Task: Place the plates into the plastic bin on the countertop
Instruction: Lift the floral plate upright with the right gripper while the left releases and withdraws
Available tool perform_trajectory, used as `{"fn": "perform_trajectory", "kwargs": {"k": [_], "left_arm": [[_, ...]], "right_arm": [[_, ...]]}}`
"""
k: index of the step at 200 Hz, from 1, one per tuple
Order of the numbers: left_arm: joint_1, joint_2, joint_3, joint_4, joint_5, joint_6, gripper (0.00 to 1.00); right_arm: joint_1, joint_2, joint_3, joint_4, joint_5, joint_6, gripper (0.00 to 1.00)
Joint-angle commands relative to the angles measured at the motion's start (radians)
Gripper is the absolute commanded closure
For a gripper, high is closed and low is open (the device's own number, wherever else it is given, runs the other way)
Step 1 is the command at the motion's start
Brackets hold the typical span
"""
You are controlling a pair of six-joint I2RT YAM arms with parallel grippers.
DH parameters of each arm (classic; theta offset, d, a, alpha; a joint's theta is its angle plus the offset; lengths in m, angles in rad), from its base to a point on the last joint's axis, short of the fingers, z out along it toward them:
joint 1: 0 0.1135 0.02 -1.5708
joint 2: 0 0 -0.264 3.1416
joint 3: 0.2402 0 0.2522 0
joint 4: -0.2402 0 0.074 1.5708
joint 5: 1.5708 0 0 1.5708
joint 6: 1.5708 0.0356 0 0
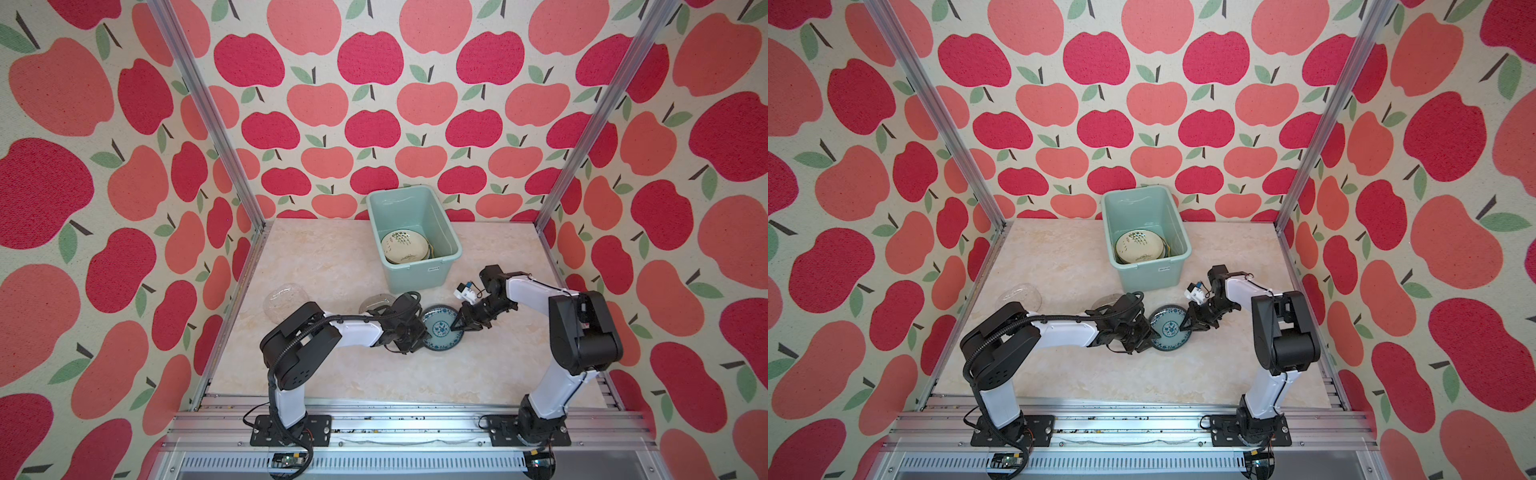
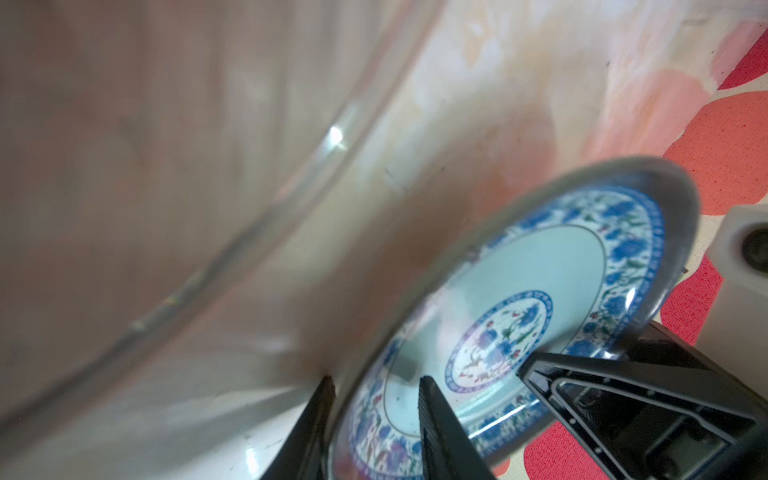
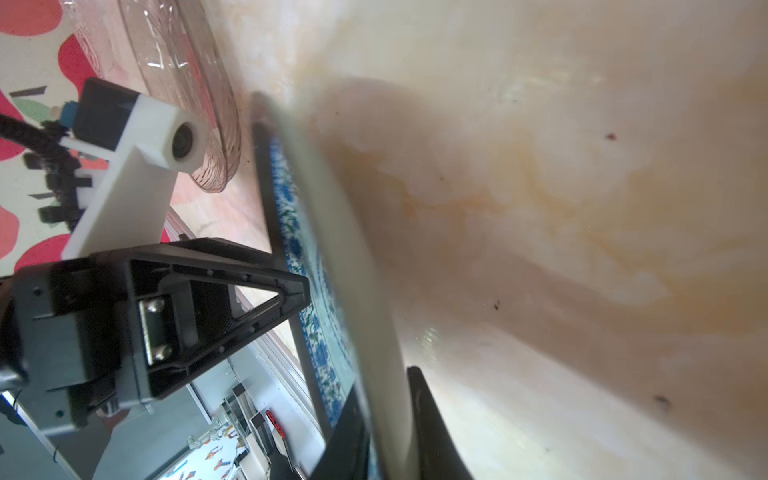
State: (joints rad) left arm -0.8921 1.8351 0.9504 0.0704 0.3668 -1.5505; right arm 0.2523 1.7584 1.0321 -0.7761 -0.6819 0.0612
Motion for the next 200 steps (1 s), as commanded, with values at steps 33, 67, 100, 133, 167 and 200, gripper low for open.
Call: {"fn": "perform_trajectory", "kwargs": {"k": [33, 67, 100, 133, 167, 200], "left_arm": [[0.005, -0.052, 0.077, -0.121, -0.022, 0.070, 0.60], [0.005, -0.225, 0.064, -0.246, -0.108, 0.138, 0.52], [0.014, -0.444, 0.113, -0.493, -0.264, 0.295, 0.41], [0.069, -0.623, 0.189, -0.653, -0.360, 0.521, 0.25], [0.255, -0.742, 0.255, -0.748, -0.284, 0.748, 0.17], [0.521, -0.813, 0.269, -0.769, -0.124, 0.858, 0.13]], "right_arm": [[-0.032, -0.065, 0.034, -0.083, 0.081, 0.033, 0.95], [-0.093, -0.149, 0.079, -0.207, 0.200, 0.087, 1.00], [-0.100, -0.260, 0.163, -0.341, 0.316, 0.092, 1.00], [-0.099, -0.353, 0.335, -0.451, 0.324, 0.120, 1.00], [-0.096, -0.374, 0.557, -0.440, 0.257, 0.239, 1.00], [-0.074, -0.309, 0.744, -0.335, 0.220, 0.420, 1.00]]}}
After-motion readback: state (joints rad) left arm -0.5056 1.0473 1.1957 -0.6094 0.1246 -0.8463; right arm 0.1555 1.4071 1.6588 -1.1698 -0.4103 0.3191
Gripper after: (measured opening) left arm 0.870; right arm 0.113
